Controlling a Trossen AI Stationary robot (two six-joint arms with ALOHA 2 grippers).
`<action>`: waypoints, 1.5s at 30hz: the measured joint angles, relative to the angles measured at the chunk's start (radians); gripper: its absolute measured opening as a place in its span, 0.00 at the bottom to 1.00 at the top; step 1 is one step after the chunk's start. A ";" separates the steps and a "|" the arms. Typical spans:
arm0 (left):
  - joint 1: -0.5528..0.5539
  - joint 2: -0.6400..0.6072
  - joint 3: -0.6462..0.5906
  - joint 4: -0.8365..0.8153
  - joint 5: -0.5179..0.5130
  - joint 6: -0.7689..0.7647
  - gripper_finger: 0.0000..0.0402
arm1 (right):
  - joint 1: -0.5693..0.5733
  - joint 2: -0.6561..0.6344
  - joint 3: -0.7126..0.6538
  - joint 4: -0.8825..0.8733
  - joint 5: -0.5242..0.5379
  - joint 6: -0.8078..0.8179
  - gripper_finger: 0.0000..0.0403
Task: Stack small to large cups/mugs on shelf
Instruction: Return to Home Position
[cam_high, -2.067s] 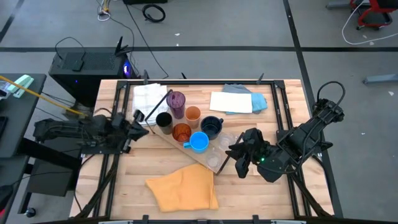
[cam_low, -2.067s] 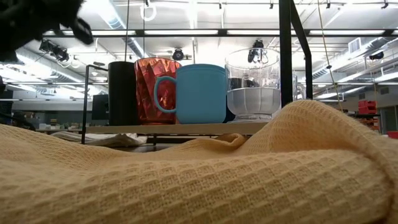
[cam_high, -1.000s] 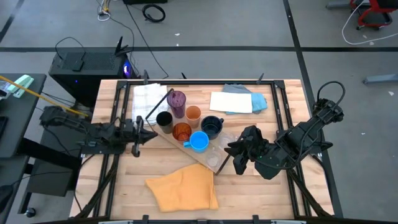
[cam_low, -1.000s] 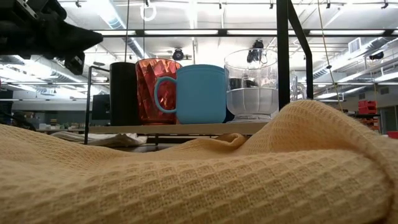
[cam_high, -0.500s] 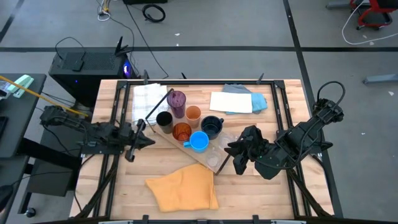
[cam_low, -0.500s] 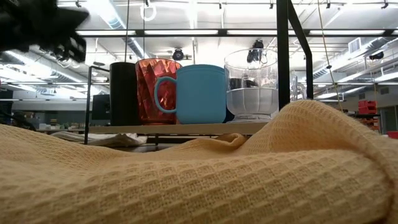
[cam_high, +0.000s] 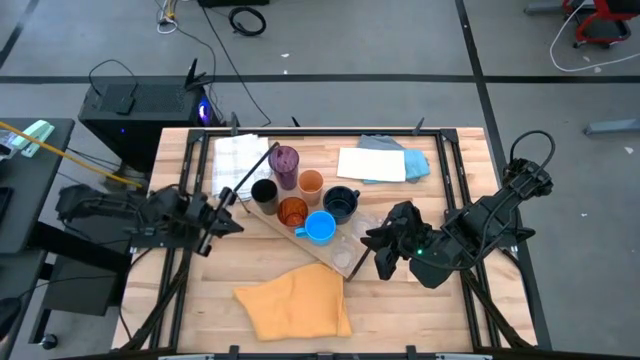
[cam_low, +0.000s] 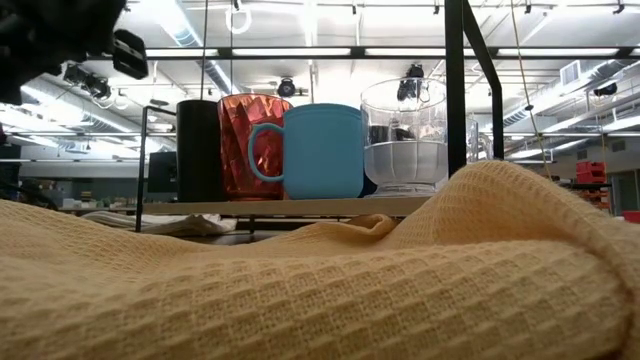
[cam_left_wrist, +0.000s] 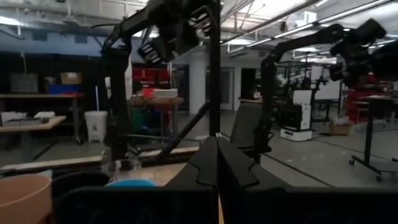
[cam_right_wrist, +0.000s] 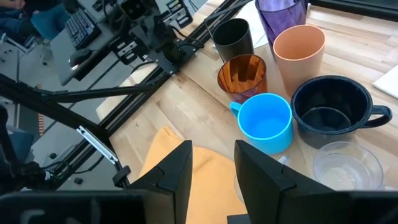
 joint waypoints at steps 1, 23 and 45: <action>0.018 0.000 0.000 -0.003 0.013 -0.010 0.00 | -0.001 0.000 0.000 0.000 0.000 0.000 0.31; 0.202 0.000 0.000 -0.197 -0.210 0.026 0.00 | -0.007 0.000 0.000 -0.009 0.000 -0.004 0.31; 0.170 -0.001 0.000 0.009 -0.235 0.116 0.01 | -0.007 0.000 0.000 -0.009 0.000 -0.019 0.31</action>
